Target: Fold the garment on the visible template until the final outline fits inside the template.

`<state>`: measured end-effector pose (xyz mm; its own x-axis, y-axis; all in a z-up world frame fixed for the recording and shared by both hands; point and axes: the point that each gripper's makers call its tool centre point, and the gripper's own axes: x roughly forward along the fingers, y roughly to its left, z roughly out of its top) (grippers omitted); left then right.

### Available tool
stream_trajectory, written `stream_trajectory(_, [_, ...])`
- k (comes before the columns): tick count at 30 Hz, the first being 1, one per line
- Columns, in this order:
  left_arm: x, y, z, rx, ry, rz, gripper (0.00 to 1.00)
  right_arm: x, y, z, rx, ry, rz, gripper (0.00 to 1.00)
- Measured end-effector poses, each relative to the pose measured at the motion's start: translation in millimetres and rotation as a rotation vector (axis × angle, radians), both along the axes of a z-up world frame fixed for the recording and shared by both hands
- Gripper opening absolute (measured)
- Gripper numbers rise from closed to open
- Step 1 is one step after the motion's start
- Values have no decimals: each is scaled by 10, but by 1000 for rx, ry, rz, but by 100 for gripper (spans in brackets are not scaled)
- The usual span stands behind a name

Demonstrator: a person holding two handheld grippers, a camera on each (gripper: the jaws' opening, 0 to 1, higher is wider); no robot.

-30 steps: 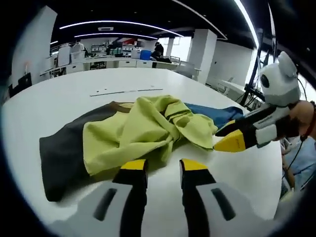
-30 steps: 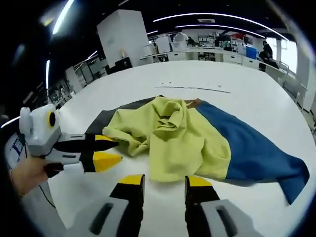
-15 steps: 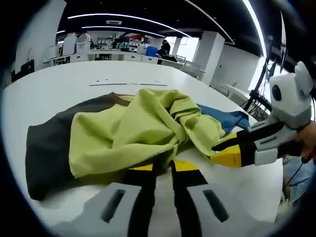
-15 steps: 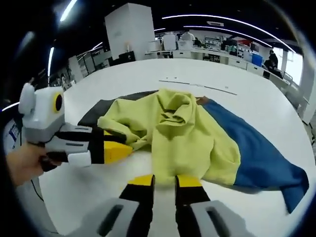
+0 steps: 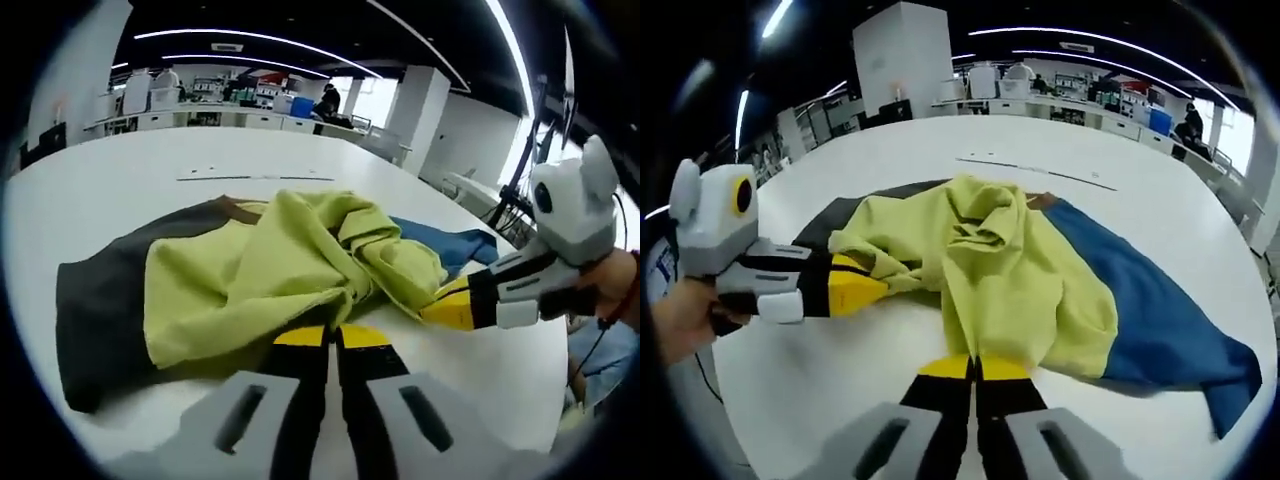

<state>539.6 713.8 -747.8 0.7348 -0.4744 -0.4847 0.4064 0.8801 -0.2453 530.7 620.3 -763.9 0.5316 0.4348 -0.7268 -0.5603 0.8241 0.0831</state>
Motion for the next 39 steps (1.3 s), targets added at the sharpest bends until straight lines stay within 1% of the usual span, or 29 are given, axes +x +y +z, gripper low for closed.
stream_trajectory(5, [-45,59,125,-5,-16,2,0,-48,-113,84,-51,-20,26,0])
stream_trajectory(9, [-102,134,264,3,-40,4,0,-81,-198,170,-51,-29,27,0])
stream_trajectory(13, [-204,226,391,10,-54,-2,0,-127,-307,236,-96,-54,49,0])
stream_trajectory(20, [-410,424,487,36,-49,-9,0,-261,-415,278,-104,-50,65,0])
stream_trajectory(23, [-488,496,505,49,-45,-15,0,-307,-459,296,-108,-48,70,0])
stream_trajectory(26, [-573,573,518,68,-38,-20,0,-351,-518,304,-127,-54,76,0])
stream_trajectory(34, [-728,707,517,107,-17,-25,0,-506,-625,316,-131,-40,79,0])
stream_trajectory(37, [-804,757,507,119,-4,-28,0,-564,-648,311,-134,-35,84,0])
stream_trajectory(39, [-847,817,471,134,18,-22,0,-611,-664,296,-139,-30,91,0])
